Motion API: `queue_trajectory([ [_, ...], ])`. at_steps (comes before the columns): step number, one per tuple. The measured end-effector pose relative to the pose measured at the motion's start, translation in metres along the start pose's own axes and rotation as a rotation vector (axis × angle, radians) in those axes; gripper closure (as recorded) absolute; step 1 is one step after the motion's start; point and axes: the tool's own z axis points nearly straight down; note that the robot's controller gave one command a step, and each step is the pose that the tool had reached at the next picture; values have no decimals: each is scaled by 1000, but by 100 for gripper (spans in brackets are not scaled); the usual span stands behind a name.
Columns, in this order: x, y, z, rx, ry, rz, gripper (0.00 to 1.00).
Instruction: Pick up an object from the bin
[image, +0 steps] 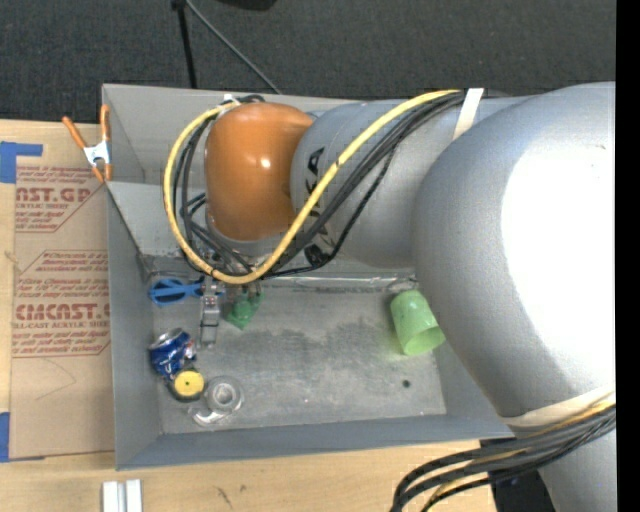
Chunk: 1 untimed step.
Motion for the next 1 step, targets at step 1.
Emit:
queue_trajectory([
  [1, -11, 4, 83, 5, 5, 54, 0],
])
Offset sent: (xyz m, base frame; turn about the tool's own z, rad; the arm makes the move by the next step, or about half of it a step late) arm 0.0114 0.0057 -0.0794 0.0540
